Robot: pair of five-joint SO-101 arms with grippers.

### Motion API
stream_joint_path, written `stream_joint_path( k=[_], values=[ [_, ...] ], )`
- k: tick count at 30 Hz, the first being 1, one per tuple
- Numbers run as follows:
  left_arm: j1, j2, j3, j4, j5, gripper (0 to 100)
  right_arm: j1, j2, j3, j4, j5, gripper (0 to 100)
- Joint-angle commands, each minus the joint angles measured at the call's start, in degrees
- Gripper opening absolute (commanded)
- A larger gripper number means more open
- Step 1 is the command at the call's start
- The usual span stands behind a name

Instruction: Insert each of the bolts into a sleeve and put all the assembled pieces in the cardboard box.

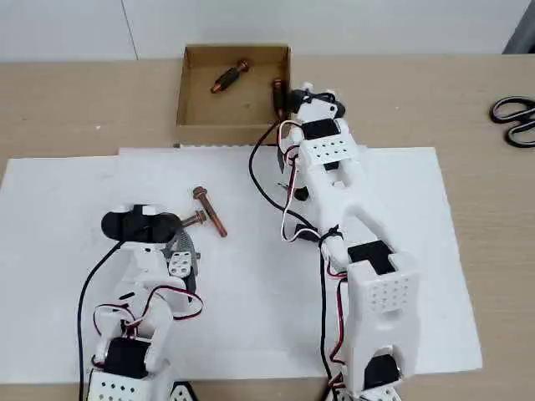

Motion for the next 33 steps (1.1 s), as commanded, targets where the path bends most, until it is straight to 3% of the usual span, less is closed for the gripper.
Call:
stream_joint_path(
  k=[1,4,7,17,27,33],
  values=[
    [0.18,-0.09,-0.22,0.18,-0.35,1,0.48,0.75,-2.29,-0.66,-1.41,16.2],
    [0.18,-0.09,-0.22,0.18,-0.35,1,0.31,2.07,-2.29,-0.75,-1.41,12.2],
    [0.18,-0.09,-0.22,0.18,-0.35,1,0.31,2.33,-2.29,-0.92,-1.41,0.0],
    [0.18,-0.09,-0.22,0.18,-0.44,1,-0.66,-3.65,-10.81,4.18,-1.05,0.3],
    [0.18,-0.09,-0.22,0.18,-0.44,1,-1.36,-17.36,-16.09,20.97,0.53,0.3],
    [0.35,-0.09,-0.22,0.18,-0.44,1,0.48,-27.91,-15.47,21.49,0.70,0.3]
  ],
)
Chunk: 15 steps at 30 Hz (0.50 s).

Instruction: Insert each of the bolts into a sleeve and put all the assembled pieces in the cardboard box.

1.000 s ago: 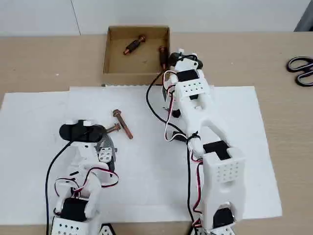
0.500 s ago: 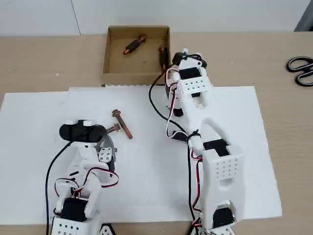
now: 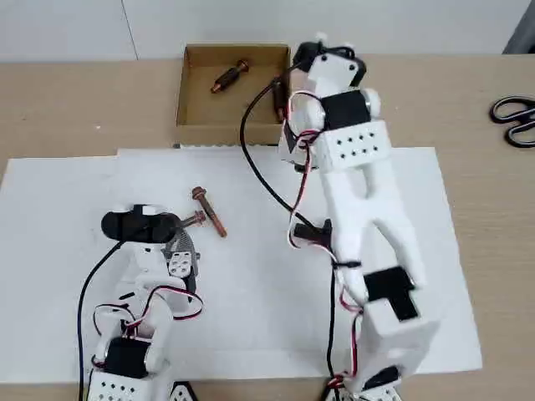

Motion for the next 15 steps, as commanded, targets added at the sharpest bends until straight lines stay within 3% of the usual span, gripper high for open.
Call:
stream_joint_path(
  k=[1,11,15],
  values=[
    [0.53,-0.09,-0.22,0.18,-0.44,1,1.71,-9.71,-0.62,0.66,1.14,0.3],
    [-4.31,0.26,-3.91,1.14,-0.44,1,8.04,-31.69,28.92,0.04,4.13,0.3],
    [-0.18,0.26,-10.33,6.86,-0.09,1,13.14,-41.63,40.79,-0.04,4.13,0.3]
  ],
)
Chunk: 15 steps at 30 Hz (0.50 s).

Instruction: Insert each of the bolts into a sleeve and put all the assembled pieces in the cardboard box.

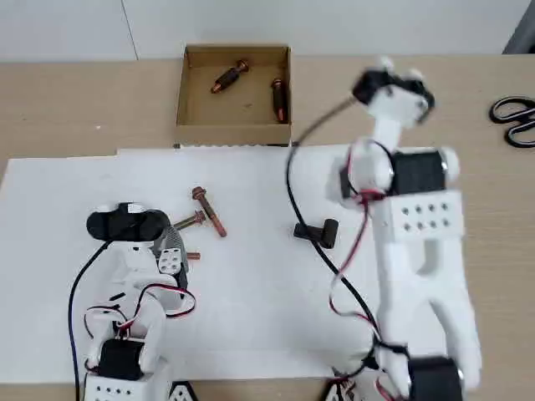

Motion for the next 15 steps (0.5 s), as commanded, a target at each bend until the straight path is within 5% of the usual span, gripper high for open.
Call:
stream_joint_path(
  k=[1,15],
  values=[
    [3.43,0.26,-6.73,5.27,0.09,1,4.35,-10.95,9.41,-0.75,0.53,0.3],
    [4.57,8.53,-28.35,21.54,-9.32,1,14.29,-40.04,37.89,-10.68,5.98,0.3]
  ],
)
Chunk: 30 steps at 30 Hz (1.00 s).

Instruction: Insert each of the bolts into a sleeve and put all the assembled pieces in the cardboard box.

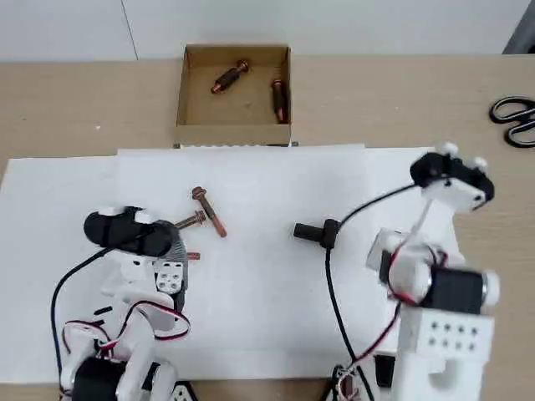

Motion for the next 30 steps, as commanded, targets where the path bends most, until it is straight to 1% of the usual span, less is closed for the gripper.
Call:
stream_joint_path(
  k=[1,4,9,14,16,18,20,23,26,30],
  values=[
    [-0.18,7.74,-9.36,2.37,-2.20,1,0.75,-5.67,2.55,-3.12,0.62,0.3],
    [-0.18,17.32,-18.51,3.52,-4.13,1,0.92,-8.31,5.27,-3.12,0.44,0.3],
    [-0.18,36.57,-32.13,5.45,-10.73,1,1.01,-12.09,8.18,-2.59,0.44,0.3],
    [-0.18,53.80,-44.18,10.81,-11.52,1,1.10,-15.52,8.88,-2.68,0.35,0.3],
    [-0.35,60.75,-45.76,10.55,-14.24,1,1.45,-16.57,10.90,-3.03,0.35,0.3],
    [-1.85,67.16,-46.11,10.29,-19.52,1,2.86,-17.45,13.19,-3.12,0.35,0.3],
    [-3.43,73.05,-46.20,10.20,-23.12,1,4.44,-18.42,15.56,-3.12,0.35,0.3],
    [-4.13,80.62,-46.55,10.11,-26.02,1,6.81,-20.53,17.41,-3.21,0.26,0.3],
    [-4.48,87.65,-49.19,10.90,-28.22,1,7.25,-22.46,17.49,-3.21,0.53,0.3],
    [-4.48,95.74,-55.60,15.47,-31.74,1,7.08,-23.52,17.58,-3.21,0.62,0.3]
  ],
)
